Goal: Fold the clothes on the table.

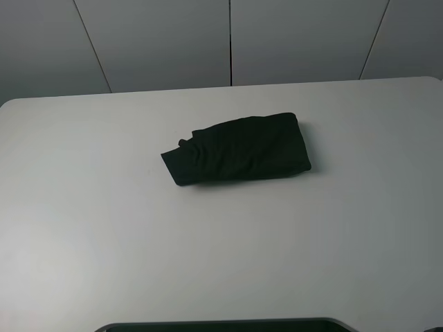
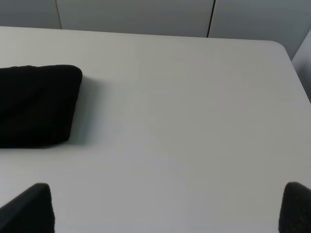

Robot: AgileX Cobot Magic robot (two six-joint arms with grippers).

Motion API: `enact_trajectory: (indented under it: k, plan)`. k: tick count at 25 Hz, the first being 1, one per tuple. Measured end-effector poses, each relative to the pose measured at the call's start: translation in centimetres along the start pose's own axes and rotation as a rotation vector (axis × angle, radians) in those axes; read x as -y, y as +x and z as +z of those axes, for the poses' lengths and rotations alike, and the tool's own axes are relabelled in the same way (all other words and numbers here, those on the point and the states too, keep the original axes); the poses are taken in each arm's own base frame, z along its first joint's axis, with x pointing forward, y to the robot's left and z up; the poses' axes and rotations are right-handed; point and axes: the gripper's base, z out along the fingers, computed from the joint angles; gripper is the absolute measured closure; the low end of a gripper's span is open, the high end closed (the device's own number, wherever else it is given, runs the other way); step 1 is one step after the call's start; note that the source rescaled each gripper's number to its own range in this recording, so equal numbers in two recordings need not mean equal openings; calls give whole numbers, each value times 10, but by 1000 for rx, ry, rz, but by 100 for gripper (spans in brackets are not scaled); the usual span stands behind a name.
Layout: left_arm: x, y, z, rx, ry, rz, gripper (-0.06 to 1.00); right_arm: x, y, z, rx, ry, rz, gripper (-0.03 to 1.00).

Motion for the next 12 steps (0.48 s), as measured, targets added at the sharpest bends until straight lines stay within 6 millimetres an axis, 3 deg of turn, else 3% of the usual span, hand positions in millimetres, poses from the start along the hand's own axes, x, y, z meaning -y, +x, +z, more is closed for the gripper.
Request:
enact_trajectory:
  k: [12]
  plan:
    - [0, 0, 0, 0, 0, 0, -6, 0, 0, 0, 0, 0, 0, -3]
